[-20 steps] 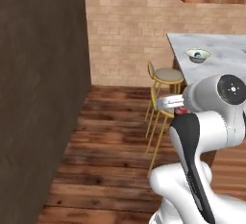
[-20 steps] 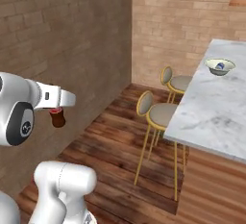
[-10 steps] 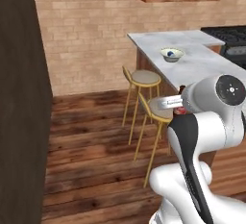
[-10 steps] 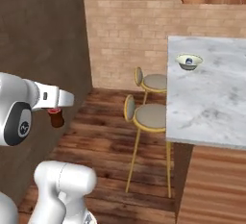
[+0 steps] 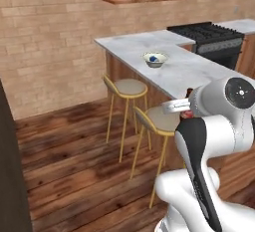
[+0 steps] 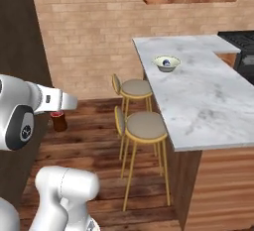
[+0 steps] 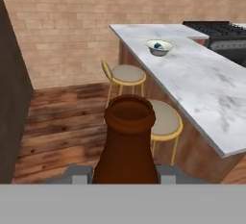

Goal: Open the fridge, grab two sodas, and place both sodas inside the bowl with ice on the dining counter.

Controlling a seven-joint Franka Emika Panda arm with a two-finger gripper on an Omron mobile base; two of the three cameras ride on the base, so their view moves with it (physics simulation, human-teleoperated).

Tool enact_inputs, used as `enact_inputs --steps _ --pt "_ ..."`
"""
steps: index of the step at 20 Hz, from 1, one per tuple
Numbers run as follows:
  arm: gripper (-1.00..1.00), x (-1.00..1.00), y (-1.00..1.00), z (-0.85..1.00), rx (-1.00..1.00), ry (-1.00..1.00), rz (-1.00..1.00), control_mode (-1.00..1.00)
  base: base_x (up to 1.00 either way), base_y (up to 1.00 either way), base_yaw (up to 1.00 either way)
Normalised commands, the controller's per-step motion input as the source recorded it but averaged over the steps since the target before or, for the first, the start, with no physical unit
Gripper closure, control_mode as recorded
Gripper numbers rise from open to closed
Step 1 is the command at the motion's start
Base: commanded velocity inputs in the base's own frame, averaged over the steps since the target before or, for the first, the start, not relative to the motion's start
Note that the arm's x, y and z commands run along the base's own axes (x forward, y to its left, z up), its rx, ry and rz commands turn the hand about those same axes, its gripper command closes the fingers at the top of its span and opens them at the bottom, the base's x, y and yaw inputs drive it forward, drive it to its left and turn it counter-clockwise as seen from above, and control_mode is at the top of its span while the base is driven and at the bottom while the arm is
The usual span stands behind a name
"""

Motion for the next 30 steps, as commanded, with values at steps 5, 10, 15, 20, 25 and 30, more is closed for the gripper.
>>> enact_inputs --steps 5,10,15,20,25,30 --pt "1.00 0.00 0.00 0.00 0.00 0.00 0.00 1.00 0.46 0.74 -0.43" --pt "1.00 0.00 0.00 0.00 0.00 0.00 0.00 1.00 0.38 0.81 -0.41" --pt "1.00 0.00 0.00 0.00 0.00 0.00 0.00 1.00 0.39 0.85 -0.40" --pt "1.00 0.00 0.00 0.00 0.00 0.00 0.00 1.00 0.48 0.99 -0.33" --pt "1.00 0.00 0.00 0.00 0.00 0.00 0.00 1.00 0.60 0.93 -0.34" --pt "1.00 0.00 0.00 0.00 0.00 0.00 0.00 1.00 0.66 0.72 -0.42"
